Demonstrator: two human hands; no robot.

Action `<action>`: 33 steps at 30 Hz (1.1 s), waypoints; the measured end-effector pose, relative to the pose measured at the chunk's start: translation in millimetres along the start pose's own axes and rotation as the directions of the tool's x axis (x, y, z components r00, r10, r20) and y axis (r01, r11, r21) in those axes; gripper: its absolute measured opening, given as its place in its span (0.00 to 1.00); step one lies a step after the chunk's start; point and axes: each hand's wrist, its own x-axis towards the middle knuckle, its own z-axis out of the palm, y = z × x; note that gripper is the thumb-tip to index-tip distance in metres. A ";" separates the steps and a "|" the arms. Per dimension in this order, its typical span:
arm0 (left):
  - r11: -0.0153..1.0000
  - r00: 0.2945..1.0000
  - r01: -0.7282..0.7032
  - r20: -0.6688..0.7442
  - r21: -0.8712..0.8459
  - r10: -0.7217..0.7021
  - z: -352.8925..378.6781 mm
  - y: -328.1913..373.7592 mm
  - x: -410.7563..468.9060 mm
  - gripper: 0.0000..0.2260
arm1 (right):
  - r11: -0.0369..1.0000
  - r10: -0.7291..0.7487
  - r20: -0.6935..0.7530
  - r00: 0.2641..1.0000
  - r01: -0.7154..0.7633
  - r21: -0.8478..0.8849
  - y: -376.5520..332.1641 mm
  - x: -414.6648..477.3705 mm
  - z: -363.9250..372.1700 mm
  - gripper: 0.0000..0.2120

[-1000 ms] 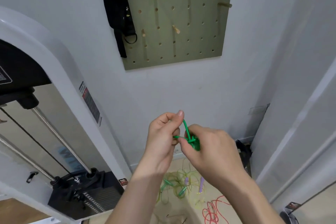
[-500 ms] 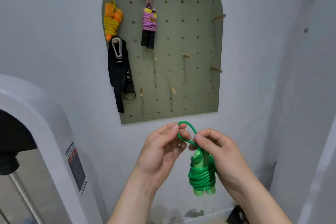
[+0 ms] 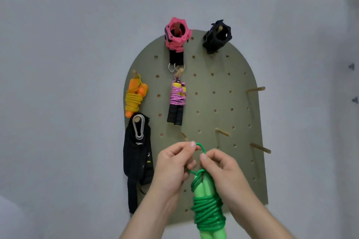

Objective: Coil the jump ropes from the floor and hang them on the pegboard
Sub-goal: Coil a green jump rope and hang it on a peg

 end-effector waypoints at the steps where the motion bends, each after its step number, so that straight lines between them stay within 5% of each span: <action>1: 0.999 1.000 -0.027 0.005 0.022 0.027 -6.7 4.6 14.7 0.08 | 0.999 -0.033 -0.007 0.999 0.033 -0.031 -0.6 15.0 4.6 0.11; 7: 0.984 0.994 -0.002 0.108 0.176 -0.017 -41.5 -3.1 82.1 0.10 | 0.987 -0.033 -0.095 0.995 0.017 -0.161 22.9 87.1 13.4 0.11; 10: 0.969 0.999 -0.015 0.043 0.246 0.005 -46.7 -27.1 107.5 0.08 | 0.986 0.086 -0.152 0.985 -0.105 -0.127 43.6 107.5 13.3 0.09; 16: 0.857 0.956 -0.183 -0.116 0.481 0.269 -56.1 -66.2 152.9 0.08 | 0.959 0.246 -0.227 0.942 -0.270 -0.084 77.4 148.8 20.6 0.07; 21: 0.831 0.955 -0.164 -0.124 0.532 0.268 -63.5 -92.1 173.5 0.05 | 0.936 0.296 -0.217 0.930 -0.328 -0.128 108.1 162.0 20.9 0.09; 26: 0.853 0.957 -0.159 -0.135 0.497 0.257 -63.9 -106.5 192.3 0.05 | 0.934 0.265 -0.249 0.931 -0.313 -0.175 123.9 176.4 21.9 0.09; 30: 0.879 0.960 -0.121 -0.170 0.462 0.222 -67.0 -112.5 212.5 0.06 | 0.877 0.076 -0.331 0.941 -0.221 -0.426 128.5 190.1 22.5 0.04; 33: 0.905 0.951 -0.100 -0.227 0.414 0.209 -71.3 -119.0 220.2 0.12 | 0.851 0.019 -0.205 0.979 -0.123 -0.511 134.4 187.0 21.2 0.04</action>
